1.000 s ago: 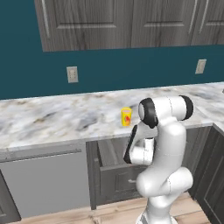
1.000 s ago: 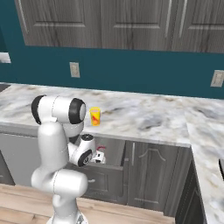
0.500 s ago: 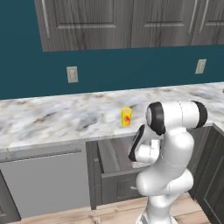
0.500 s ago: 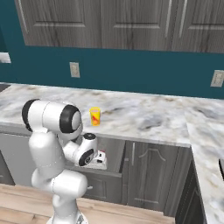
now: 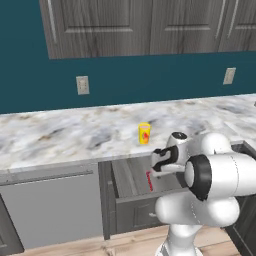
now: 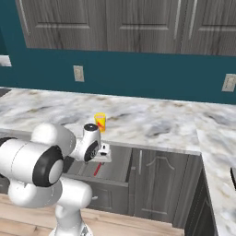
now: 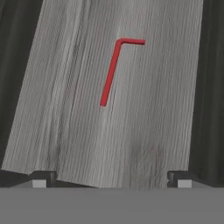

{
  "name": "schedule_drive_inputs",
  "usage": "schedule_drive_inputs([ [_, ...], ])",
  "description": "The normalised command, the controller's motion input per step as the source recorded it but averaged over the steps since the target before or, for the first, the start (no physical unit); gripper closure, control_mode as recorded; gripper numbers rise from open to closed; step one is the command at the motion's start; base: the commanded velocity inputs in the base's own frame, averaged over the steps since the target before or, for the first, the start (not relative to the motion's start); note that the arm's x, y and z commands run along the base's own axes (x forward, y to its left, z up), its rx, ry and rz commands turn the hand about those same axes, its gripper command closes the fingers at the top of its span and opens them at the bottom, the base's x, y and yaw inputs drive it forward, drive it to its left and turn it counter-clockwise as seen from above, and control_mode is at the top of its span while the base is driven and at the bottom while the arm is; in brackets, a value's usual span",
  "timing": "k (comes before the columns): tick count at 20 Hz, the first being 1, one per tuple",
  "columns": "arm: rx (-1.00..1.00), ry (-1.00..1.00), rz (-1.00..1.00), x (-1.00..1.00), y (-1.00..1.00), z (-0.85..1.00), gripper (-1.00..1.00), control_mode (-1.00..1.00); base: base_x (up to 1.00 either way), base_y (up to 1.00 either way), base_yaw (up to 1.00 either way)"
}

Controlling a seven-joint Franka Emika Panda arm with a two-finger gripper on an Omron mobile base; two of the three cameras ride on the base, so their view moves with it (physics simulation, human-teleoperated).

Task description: Pick up the straw from the left drawer and put it inside the smoothie cup.

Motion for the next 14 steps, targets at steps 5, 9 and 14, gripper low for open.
schedule_drive_inputs([
  [5,0.0,0.0,0.0,0.22,0.23,-0.03,-1.0,-1.0,0.0,0.0,0.0],
  [9,0.0,0.0,0.0,0.13,0.08,-0.19,-1.0,-1.0,0.0,0.0,0.0],
  [14,0.0,0.0,-0.07,0.16,0.02,-0.31,-1.0,-1.0,0.0,0.0,0.0],
])
